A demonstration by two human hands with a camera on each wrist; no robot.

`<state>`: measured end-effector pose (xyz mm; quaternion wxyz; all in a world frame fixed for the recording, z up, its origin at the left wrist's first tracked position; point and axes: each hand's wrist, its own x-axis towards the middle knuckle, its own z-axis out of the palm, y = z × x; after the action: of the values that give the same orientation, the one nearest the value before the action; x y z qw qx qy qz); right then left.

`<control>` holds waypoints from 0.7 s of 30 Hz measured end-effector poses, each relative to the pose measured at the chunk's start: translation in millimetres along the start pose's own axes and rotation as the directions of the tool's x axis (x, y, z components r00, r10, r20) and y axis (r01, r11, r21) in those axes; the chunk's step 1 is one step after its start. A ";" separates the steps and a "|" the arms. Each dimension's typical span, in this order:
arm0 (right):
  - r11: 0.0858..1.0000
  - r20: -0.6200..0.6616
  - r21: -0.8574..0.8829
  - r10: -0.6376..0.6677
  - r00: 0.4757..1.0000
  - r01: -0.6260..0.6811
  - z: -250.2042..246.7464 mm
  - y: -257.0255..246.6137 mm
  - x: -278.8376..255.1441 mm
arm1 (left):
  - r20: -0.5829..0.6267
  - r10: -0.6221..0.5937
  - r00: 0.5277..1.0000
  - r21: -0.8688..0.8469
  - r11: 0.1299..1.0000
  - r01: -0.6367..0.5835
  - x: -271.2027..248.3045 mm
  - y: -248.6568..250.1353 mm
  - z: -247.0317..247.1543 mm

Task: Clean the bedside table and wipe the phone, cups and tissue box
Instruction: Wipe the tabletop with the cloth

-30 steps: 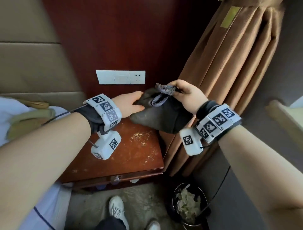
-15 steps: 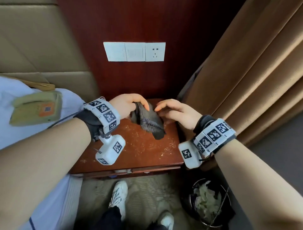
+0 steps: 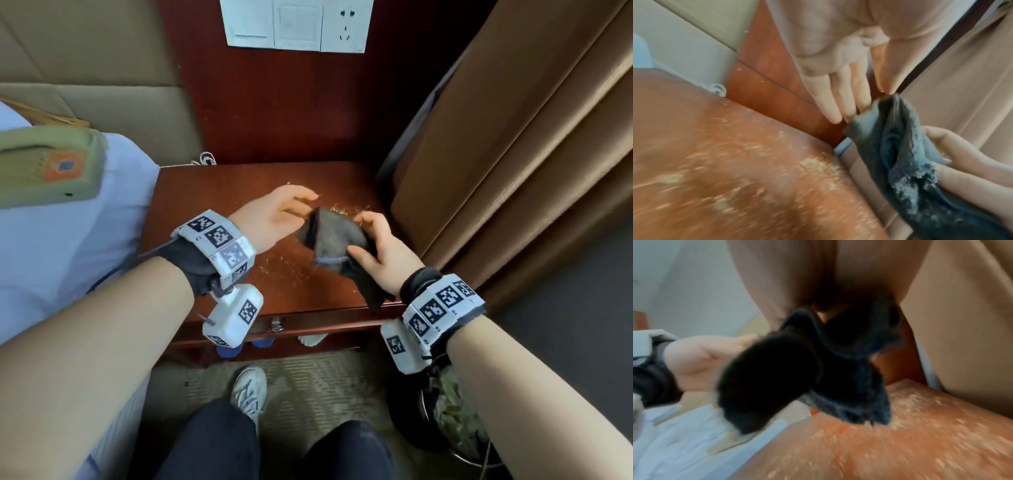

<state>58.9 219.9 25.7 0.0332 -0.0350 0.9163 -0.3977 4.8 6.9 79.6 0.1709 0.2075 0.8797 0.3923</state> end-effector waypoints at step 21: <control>0.757 -0.076 -0.599 0.271 0.960 -0.261 74.2 64.9 3.8 | 0.185 -0.258 0.948 0.500 0.855 0.135 -5.1 -132.0 84.5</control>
<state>59.3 209.9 -72.5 0.0834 0.0837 0.9901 -0.0762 17.8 -23.3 -73.7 0.2608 0.1988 0.9379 0.1130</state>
